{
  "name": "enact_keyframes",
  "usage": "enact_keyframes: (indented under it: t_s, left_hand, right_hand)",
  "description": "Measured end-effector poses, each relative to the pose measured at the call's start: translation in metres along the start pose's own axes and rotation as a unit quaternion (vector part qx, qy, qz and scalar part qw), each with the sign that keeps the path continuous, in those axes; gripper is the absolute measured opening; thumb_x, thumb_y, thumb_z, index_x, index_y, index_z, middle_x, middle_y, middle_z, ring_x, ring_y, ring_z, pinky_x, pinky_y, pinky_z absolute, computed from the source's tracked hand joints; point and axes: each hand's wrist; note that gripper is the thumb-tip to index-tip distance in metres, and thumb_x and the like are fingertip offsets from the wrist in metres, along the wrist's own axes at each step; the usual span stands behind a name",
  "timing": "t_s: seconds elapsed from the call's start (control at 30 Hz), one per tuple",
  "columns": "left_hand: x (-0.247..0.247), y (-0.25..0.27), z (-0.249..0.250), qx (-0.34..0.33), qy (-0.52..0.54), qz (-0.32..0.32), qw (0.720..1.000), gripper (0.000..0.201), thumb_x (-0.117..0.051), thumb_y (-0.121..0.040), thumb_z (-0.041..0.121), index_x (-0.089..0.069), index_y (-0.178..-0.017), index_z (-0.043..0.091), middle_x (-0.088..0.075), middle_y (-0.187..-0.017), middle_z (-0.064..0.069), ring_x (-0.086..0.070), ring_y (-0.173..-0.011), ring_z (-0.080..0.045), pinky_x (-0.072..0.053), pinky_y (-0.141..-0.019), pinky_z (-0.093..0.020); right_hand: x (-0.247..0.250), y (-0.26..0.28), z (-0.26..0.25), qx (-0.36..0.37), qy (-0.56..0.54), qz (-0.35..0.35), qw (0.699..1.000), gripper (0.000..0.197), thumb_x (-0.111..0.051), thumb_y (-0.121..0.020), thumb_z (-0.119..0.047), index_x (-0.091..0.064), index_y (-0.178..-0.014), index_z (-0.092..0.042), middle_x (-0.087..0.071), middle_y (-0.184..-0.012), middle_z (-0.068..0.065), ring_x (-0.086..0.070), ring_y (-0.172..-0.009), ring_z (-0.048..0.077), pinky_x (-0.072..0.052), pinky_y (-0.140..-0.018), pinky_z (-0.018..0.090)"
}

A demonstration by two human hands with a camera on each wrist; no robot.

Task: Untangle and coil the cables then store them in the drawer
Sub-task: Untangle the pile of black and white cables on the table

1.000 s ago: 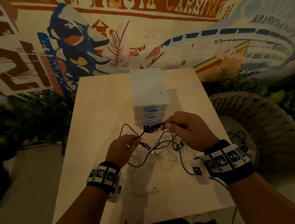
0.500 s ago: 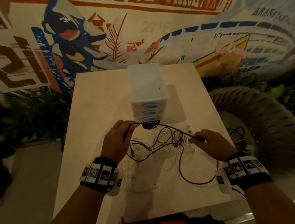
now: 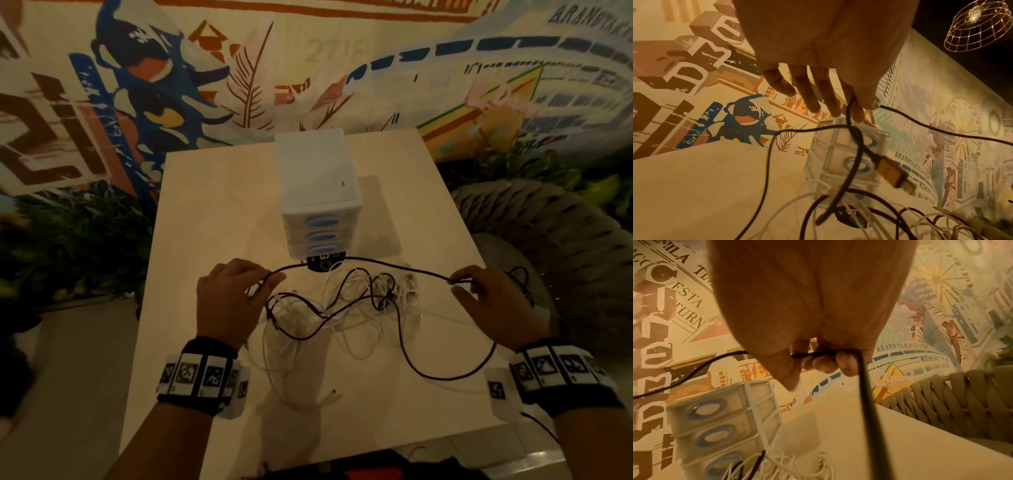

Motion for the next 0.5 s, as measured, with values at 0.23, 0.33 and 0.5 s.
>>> enact_keyframes:
  t_s: [0.23, 0.33, 0.5]
  left_hand:
    - [-0.001, 0.011, 0.022, -0.064, 0.081, -0.04, 0.994, 0.03, -0.068, -0.085, 0.054, -0.083, -0.088, 0.028, -0.057, -0.071, 0.009, -0.048, -0.056, -0.006, -0.032, -0.051, -0.017]
    - [-0.004, 0.015, 0.041, -0.115, 0.115, -0.05, 0.985, 0.034, -0.063, -0.09, 0.054, -0.082, -0.09, 0.026, -0.06, -0.073, 0.008, -0.052, -0.058, -0.005, -0.035, -0.052, -0.017]
    - [-0.007, 0.024, 0.051, -0.11, 0.127, -0.092, 0.981, 0.044, -0.05, -0.096, 0.061, -0.076, -0.087, 0.027, -0.058, -0.073, 0.01, -0.053, -0.058, -0.006, -0.038, -0.051, -0.019]
  right_hand:
    - [0.0, 0.018, -0.069, 0.109, -0.027, -0.03, 0.993, 0.092, -0.079, -0.075, -0.031, -0.031, -0.153, -0.034, -0.045, -0.145, -0.006, -0.044, -0.133, 0.013, -0.036, -0.111, 0.034]
    - [-0.024, 0.017, -0.136, 0.227, -0.041, -0.066, 0.971, 0.065, -0.065, -0.088, -0.05, -0.042, -0.146, -0.034, -0.048, -0.143, -0.013, -0.042, -0.135, 0.007, -0.031, -0.114, 0.029]
    - [-0.058, -0.002, -0.164, 0.258, -0.01, -0.159, 0.953, 0.043, -0.034, -0.1, -0.059, -0.065, -0.097, -0.029, -0.05, -0.087, -0.005, -0.049, -0.085, 0.016, -0.045, -0.08, 0.043]
Point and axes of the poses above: each hand's wrist, its own y-axis away from the middle knuckle, its own x-axis out of the back of the hand, z = x × y
